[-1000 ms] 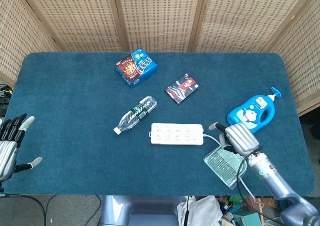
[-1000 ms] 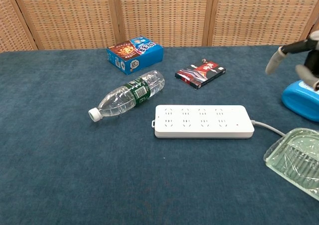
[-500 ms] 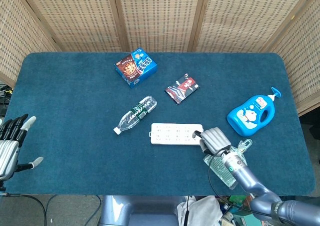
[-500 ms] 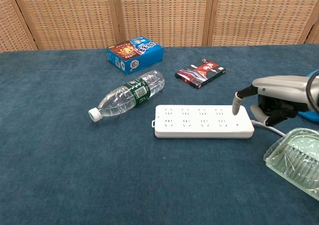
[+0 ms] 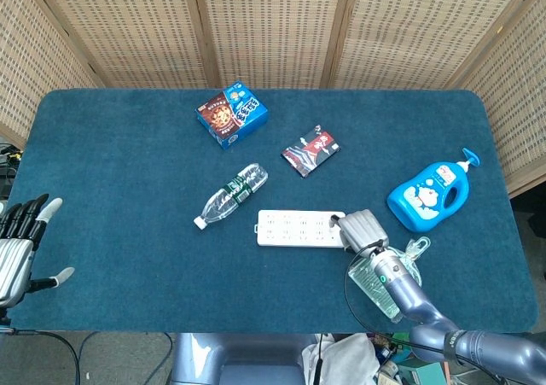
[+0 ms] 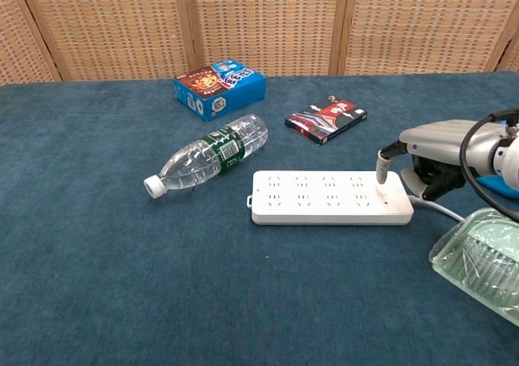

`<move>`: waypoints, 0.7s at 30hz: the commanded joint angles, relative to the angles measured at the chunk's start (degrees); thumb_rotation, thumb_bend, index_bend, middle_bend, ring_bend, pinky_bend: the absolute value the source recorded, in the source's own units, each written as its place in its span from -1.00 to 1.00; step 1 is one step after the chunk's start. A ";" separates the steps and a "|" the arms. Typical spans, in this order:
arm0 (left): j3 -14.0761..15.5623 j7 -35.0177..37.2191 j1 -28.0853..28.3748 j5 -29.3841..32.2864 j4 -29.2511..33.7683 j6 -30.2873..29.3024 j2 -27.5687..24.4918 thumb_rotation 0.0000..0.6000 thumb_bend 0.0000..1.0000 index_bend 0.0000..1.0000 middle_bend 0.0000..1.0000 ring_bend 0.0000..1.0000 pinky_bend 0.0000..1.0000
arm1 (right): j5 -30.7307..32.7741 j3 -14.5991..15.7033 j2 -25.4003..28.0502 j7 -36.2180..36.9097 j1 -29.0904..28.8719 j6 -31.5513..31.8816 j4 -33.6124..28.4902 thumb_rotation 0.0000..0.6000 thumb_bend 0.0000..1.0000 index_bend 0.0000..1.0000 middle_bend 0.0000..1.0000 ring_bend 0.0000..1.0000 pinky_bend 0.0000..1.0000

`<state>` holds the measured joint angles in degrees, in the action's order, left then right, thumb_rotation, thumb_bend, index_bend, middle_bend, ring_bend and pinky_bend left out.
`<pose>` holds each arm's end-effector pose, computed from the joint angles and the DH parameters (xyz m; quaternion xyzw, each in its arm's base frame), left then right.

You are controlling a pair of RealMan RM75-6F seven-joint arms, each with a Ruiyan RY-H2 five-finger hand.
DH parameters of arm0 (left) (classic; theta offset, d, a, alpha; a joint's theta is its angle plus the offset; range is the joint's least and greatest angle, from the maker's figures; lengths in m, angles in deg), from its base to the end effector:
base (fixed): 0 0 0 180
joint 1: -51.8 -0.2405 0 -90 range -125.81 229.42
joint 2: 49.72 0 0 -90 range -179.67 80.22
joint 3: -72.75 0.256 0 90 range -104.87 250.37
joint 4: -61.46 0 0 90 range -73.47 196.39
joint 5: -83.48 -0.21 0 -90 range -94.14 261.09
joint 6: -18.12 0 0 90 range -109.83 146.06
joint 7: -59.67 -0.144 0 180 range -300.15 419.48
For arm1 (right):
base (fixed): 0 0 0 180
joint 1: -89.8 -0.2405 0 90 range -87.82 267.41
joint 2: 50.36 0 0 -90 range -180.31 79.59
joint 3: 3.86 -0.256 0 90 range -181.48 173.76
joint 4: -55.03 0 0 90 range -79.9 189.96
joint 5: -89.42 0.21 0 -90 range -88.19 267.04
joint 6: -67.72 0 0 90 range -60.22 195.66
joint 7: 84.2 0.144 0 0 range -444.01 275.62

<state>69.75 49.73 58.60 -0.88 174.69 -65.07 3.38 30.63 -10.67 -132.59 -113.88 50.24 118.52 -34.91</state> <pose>-0.2474 0.1839 0.1831 -0.6109 -0.3901 -0.3862 0.5705 -0.1868 -0.3236 -0.0019 0.7823 -0.3641 0.2656 0.4300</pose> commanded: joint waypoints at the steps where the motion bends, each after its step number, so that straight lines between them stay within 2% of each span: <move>1: 0.05 -0.04 0.03 0.00 0.03 0.09 -0.01 1.00 -1.00 -1.00 -1.00 -1.00 -1.00 | 0.19 0.26 -0.02 -0.38 -0.20 0.28 -0.08 1.00 0.51 -0.33 1.00 1.00 1.00; 21: 0.09 -0.08 0.12 0.16 0.06 0.12 -0.01 1.00 -1.00 -1.00 -1.00 -1.00 -1.00 | 3.93 2.56 -2.26 -3.04 -2.17 -0.64 2.28 1.00 0.51 -0.32 1.00 1.00 1.00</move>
<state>69.84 49.66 58.71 -0.72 174.75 -64.96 3.37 34.49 -8.19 -134.79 -116.84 48.13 117.94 -32.70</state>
